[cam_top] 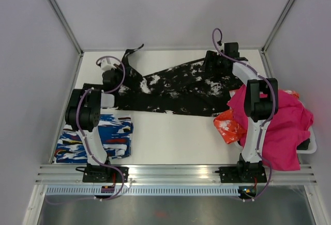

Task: Fold and stack the trousers
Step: Flatten the trousers out

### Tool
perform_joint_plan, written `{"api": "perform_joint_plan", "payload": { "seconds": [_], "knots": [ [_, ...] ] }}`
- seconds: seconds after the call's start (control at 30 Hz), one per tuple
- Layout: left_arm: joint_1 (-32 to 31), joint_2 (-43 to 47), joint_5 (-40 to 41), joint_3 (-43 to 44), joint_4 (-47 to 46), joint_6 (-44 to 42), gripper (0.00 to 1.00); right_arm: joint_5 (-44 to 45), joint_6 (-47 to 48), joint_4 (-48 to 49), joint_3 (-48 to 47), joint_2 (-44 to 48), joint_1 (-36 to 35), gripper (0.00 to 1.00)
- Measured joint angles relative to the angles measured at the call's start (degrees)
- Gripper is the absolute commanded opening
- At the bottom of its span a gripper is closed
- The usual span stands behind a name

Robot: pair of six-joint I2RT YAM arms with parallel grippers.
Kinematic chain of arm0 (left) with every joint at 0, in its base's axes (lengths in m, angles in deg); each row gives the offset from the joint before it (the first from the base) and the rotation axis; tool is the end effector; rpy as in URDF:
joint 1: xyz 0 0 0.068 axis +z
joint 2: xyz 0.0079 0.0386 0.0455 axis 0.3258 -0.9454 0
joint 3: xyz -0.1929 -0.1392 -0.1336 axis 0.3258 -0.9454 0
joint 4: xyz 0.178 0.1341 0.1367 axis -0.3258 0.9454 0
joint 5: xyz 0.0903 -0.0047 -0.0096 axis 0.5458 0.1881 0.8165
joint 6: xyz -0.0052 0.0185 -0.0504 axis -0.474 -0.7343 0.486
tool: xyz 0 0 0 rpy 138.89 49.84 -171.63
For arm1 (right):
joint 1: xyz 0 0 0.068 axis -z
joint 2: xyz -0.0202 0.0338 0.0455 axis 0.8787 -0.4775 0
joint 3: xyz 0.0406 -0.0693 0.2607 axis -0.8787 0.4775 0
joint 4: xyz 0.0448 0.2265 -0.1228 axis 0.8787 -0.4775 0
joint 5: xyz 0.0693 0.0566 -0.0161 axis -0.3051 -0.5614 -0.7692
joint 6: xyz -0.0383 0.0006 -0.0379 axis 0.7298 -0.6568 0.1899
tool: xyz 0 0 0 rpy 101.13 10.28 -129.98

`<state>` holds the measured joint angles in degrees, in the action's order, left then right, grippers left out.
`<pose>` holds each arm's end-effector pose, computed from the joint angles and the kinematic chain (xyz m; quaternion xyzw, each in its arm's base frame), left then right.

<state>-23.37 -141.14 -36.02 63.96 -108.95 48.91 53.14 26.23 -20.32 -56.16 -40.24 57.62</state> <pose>0.4019 -0.0327 0.1774 -0.2085 0.6978 -0.2825 0.6243 0.4777 0.0442 0.2069 0.0212 0.9097 0.2169 0.3536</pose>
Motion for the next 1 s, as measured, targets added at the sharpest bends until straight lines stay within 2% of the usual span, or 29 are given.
{"api": "perform_joint_plan", "payload": {
  "seconds": [0.03, 0.1, 0.17, 0.27, 0.3, 0.4, 0.53, 0.67, 0.73, 0.87, 1.0],
  "knots": [
    [-0.04, -0.33, 0.04, -2.62, -2.16, 0.66, 0.02, 1.42, -0.28, -0.48, -0.04, -0.79, 0.0, 0.96],
    [-0.24, -0.28, -0.22, -6.32, -3.37, 0.92, 0.11, 3.45, -0.85, -1.14, -0.11, -2.23, 0.0, 0.96],
    [-0.35, 1.16, -0.44, -6.4, -0.94, -0.15, 0.25, 5.42, -1.44, -1.79, -0.37, -3.43, 0.0, 0.96],
    [-0.68, 6.8, 1.53, -3.8, 8.74, -3.56, 0.54, 7.61, -1.92, -2.45, -1.4, -4.5, -0.15, 0.96],
    [-0.81, 8.31, 3.04, -2.32, 11.8, -4.81, 0.61, 8.11, -1.92, -2.71, -1.75, -4.57, -0.22, 0.96],
    [-1.33, 12.17, 9.11, 5.79, 22.97, -10.34, 0.72, 9.44, -1.92, -3.21, -2.51, -4.57, -0.2, 0.96],
    [-2.43, 10.56, 14.99, 22.45, 38.36, -22.51, 0.74, 10.45, -1.99, -3.52, -2.71, -4.57, -0.15, 0.96],
    [-4.24, -1.2, 16.41, 48.78, 56.68, -32.63, 0.72, 10.56, -2.29, -3.65, -2.73, -4.59, -0.15, 0.97],
    [-5.38, -6.99, 16.59, 58.23, 63.87, -37.35, 0.73, 10.67, -2.36, -3.69, -2.75, -4.59, -0.15, 0.96],
    [-8.26, -14.01, 16.46, 63.89, 74.88, -45.86, 0.74, 10.71, -2.36, -3.98, -2.91, -4.7, -0.15, 0.96],
    [-11.04, -19.89, 16.37, 66.6, 83.36, -50.56, 0.73, 10.71, -2.36, -4.39, -3.37, -5.35, -0.15, 0.97]
  ]
}}
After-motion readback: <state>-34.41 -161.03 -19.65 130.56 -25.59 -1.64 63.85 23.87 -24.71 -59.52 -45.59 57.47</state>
